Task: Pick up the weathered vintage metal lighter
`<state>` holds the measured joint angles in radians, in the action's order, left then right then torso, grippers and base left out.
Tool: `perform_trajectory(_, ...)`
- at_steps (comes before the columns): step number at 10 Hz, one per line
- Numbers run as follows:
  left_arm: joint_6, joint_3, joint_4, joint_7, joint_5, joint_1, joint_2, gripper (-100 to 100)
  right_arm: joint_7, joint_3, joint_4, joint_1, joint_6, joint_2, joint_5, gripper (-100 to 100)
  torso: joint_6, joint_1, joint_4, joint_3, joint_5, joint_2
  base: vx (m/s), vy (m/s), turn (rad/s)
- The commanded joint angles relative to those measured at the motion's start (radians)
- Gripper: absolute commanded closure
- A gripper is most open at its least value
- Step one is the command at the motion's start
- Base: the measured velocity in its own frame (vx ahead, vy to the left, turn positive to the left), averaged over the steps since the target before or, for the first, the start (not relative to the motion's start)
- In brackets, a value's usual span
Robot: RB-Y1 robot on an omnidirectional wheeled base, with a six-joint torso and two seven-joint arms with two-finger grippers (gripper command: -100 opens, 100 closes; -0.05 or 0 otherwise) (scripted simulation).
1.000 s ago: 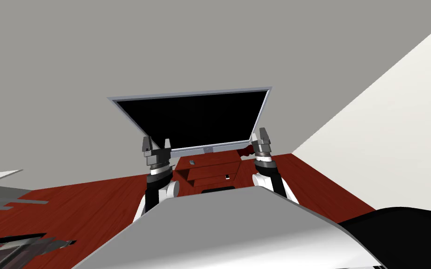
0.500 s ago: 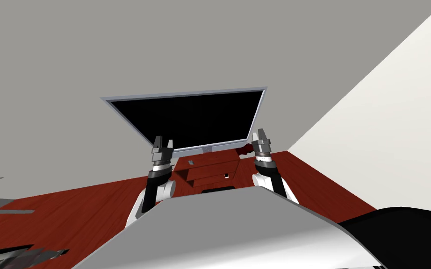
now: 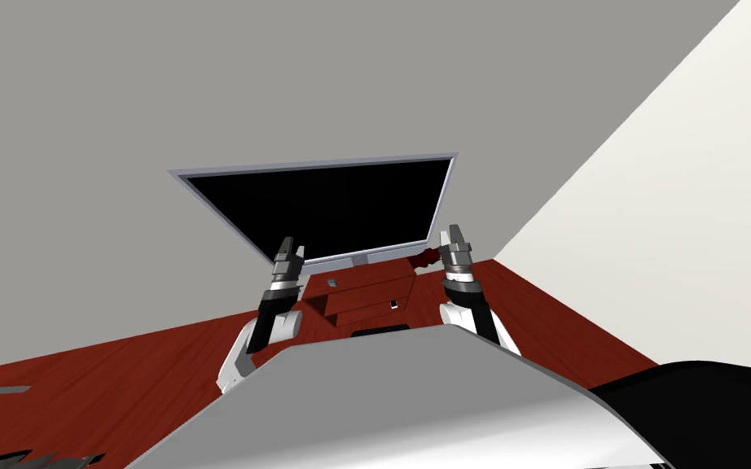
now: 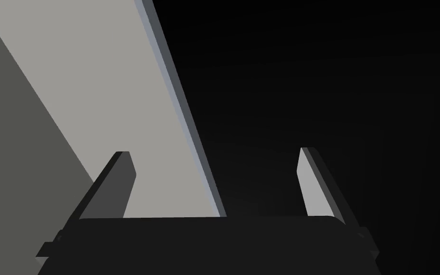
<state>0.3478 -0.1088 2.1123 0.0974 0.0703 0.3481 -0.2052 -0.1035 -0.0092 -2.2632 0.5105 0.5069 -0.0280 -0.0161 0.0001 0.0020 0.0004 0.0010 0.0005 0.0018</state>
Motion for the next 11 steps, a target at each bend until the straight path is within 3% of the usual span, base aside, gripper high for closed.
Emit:
perform_trajectory(1,-0.050,-0.019,-0.050,-0.001,-0.002,-0.030,-0.037,-100,0.000,0.000,0.000,0.000,0.000,0.000,0.000,0,0.000,0.000,0.000,0.000,0.000,0.000,-0.037,0.034,-0.121)
perform_trajectory(3,-0.107,-0.030,-0.081,-0.002,-0.002,-0.051,-0.057,-100,0.000,0.000,0.000,0.000,0.000,0.000,0.000,0,0.000,0.000,0.000,0.000,0.000,0.000,-0.027,0.017,-0.058)
perform_trajectory(4,-0.108,-0.030,-0.082,-0.002,-0.002,-0.051,-0.057,-100,0.000,0.000,0.000,0.000,0.000,0.000,0.000,0,0.000,-0.001,0.000,0.000,0.000,0.000,-0.021,0.012,-0.036)
perform_trajectory(8,-0.237,-0.062,-0.178,-0.005,-0.007,-0.116,-0.109,-100,0.000,0.000,0.000,0.000,0.000,0.000,0.000,0,0.000,0.000,0.000,0.000,0.000,0.000,-0.031,0.020,-0.077)
perform_trajectory(11,-0.288,-0.073,-0.212,-0.006,-0.010,-0.139,-0.123,-100,0.000,0.000,0.000,0.000,0.000,0.000,0.000,0,0.000,-0.001,0.000,0.000,0.000,0.000,-0.025,0.012,-0.058)
